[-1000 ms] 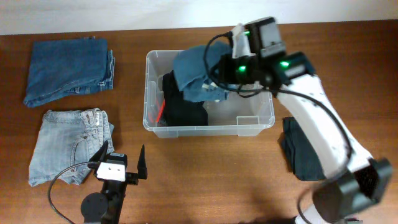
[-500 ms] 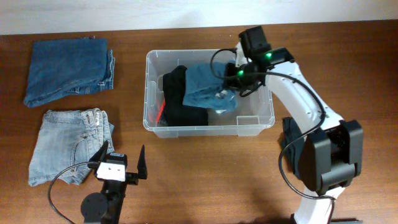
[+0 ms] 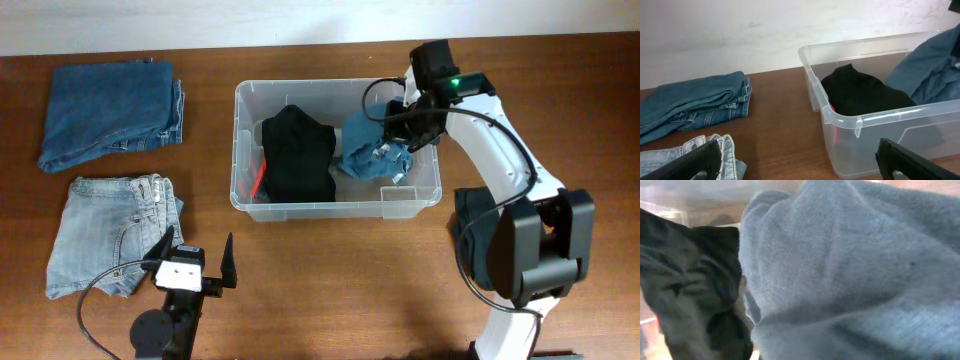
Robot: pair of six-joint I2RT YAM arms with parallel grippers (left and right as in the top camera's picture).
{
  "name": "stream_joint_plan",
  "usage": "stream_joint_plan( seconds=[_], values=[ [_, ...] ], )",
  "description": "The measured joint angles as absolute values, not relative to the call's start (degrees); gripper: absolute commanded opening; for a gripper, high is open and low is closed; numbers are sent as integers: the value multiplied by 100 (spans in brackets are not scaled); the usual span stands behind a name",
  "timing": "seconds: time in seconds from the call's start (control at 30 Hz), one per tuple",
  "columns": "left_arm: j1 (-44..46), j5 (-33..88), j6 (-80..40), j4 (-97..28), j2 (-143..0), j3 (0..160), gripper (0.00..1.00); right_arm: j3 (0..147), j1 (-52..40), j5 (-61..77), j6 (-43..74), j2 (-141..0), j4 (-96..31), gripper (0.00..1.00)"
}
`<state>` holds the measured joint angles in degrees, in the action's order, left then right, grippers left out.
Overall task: Pack container
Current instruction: 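Lift the blue denim and carry it into the bin, then press the denim down beside the black garment and release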
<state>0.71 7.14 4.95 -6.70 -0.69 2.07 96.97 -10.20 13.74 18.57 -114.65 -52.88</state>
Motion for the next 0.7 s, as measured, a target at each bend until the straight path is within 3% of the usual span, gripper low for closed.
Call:
stream_joint_plan(
  seconds=[0.37, 0.53, 0.6, 0.63, 0.7],
  values=[
    [71, 714, 497, -670, -69, 207, 99, 9699, -1280, 2574, 1625, -11653, -5026, 4],
    [71, 714, 495, -670, -69, 207, 99, 9712, -1350, 2053, 1653, -11653, -5227, 8],
    [71, 714, 497, -670, -69, 207, 99, 9719, -1350, 1498, 1660, -11653, -5360, 17],
    [71, 714, 495, -670, -69, 207, 99, 9719, -1350, 1105, 1649, -11653, -5398, 60],
    [71, 716, 497, -670, -69, 207, 99, 9719, -1350, 755, 1684, -11653, -5402, 90]
  ],
)
